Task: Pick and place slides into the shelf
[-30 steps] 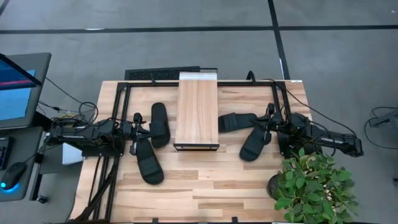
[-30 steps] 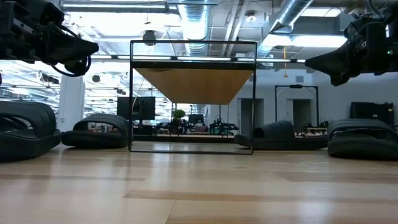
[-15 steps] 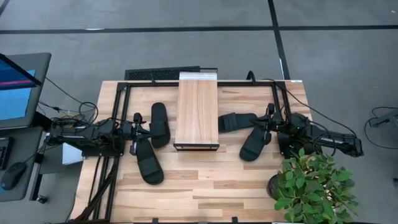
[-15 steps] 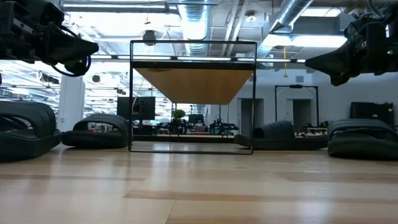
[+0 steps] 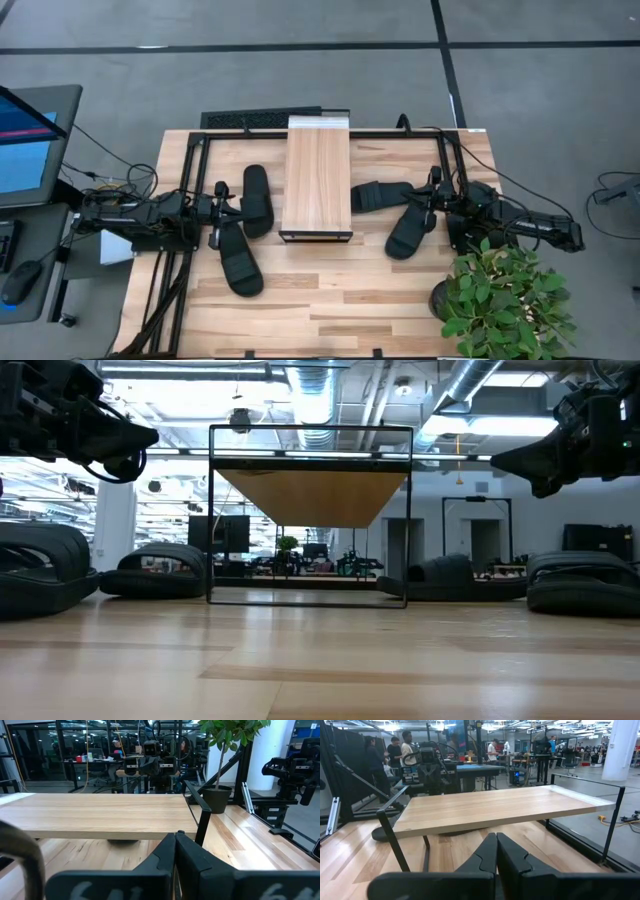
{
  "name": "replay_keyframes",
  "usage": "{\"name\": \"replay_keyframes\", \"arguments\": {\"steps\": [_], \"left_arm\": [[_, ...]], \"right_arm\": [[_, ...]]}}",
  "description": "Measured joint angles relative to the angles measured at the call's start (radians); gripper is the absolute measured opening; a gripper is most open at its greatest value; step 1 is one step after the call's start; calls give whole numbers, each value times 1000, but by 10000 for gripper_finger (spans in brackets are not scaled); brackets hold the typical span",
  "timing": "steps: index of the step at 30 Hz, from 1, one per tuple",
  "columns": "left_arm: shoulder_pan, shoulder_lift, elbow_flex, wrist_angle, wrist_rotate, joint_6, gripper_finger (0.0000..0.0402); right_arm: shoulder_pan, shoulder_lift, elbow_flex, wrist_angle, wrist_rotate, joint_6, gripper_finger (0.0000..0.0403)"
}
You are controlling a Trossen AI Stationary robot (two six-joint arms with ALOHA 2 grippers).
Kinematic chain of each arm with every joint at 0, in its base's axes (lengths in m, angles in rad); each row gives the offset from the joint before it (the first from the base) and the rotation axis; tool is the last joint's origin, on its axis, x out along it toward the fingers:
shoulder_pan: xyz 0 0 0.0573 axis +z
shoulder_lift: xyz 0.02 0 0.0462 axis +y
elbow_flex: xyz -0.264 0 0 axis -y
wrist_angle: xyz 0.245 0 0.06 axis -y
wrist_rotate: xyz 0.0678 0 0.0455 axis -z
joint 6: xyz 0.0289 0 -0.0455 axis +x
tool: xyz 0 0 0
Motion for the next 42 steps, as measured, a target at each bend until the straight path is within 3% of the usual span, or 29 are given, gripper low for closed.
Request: {"name": "replay_keyframes", "arguments": {"steps": [29, 31, 42], "left_arm": [[0, 0, 0, 0, 0, 0, 0], [0, 0, 0, 0, 0, 3, 0], [0, 0, 0, 0, 0, 1, 0]], "right_arm": [[0, 0, 0, 0, 0, -1, 0], [0, 0, 0, 6, 0, -64, 0], [-8, 2, 0, 201, 8, -26, 0]]}}
